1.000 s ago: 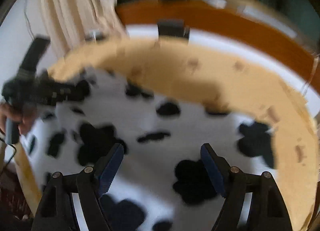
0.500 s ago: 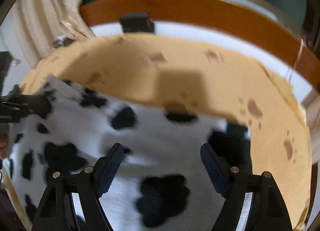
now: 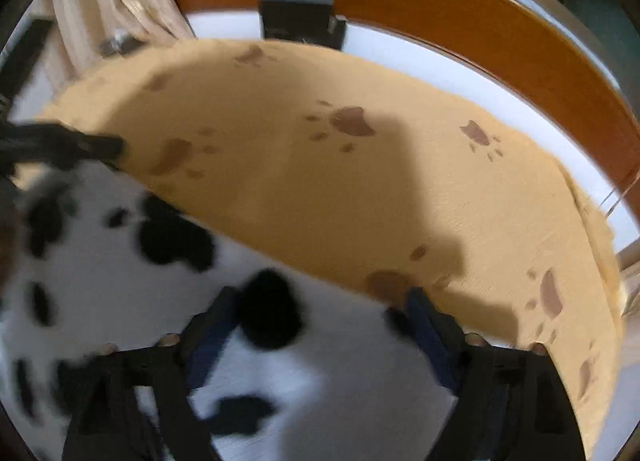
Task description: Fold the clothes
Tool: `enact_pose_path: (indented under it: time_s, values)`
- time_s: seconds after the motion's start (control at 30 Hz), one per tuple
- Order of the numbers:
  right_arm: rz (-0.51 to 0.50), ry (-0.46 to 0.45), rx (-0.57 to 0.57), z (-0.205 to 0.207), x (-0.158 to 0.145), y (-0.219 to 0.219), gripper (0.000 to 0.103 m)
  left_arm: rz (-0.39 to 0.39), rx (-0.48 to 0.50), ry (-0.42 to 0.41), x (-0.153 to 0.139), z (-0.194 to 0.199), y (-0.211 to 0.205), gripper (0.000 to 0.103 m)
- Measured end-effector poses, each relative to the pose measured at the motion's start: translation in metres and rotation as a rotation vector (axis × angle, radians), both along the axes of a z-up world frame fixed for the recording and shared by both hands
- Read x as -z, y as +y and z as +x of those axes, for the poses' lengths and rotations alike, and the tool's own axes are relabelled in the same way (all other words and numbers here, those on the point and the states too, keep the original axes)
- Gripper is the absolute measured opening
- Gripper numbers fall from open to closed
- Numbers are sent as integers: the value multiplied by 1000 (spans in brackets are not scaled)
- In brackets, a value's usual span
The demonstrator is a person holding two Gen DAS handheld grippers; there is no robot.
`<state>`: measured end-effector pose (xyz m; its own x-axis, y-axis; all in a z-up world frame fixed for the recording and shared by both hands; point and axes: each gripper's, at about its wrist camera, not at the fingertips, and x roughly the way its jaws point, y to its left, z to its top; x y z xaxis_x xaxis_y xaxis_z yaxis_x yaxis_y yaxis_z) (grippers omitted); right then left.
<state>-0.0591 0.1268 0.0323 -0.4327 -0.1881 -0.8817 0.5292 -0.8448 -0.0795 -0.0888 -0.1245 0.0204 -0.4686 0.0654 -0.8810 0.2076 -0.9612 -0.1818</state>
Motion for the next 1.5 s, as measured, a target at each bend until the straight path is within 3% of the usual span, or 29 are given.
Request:
enact_pose_path:
  time_s: [0.07, 0.17, 0.27, 0.37, 0.5, 0.57, 0.7, 0.93, 1.07, 1.17, 1.3, 1.43, 1.5]
  values:
    - [-68, -51, 31, -10, 5, 7, 102, -25, -5, 20, 2, 4, -1, 102]
    - [-103, -9, 61, -6, -4, 16, 102, 52, 12, 93, -14, 25, -9, 102]
    - [-128, 105, 81, 11, -29, 23, 102, 122, 95, 159, -37, 52, -4, 102]
    - [-178, 95, 1, 27, -44, 16, 102, 141, 226, 146, -44, 67, 18, 102]
    - [-142, -6, -116, 45, -24, -5, 102, 105, 292, 34, -16, 67, 39, 102]
    - [-81, -10, -115, 43, -2, -7, 102, 58, 295, 47, -3, 67, 42, 102]
    - [-135, -13, -81, 41, -2, 8, 102, -21, 313, 63, 0, 72, 52, 102]
    - [-343, 58, 61, 61, -41, 83, 102, -6, 324, 132, -16, 95, 51, 102]
    - [-386, 117, 170, 86, -51, 144, 102, 27, 451, 214, -36, 123, 86, 102]
    - [-358, 140, 265, 102, -43, 183, 102, -58, 631, 270, -47, 159, 137, 102]
    - [-324, 107, 374, 114, -18, 220, 102, -209, 894, 322, -49, 217, 215, 102]
    - [-294, 95, 401, 125, -3, 238, 102, -402, 1064, 418, -40, 264, 276, 102]
    - [-272, 109, 387, 131, -1, 242, 102, -443, 1101, 420, -33, 270, 291, 102]
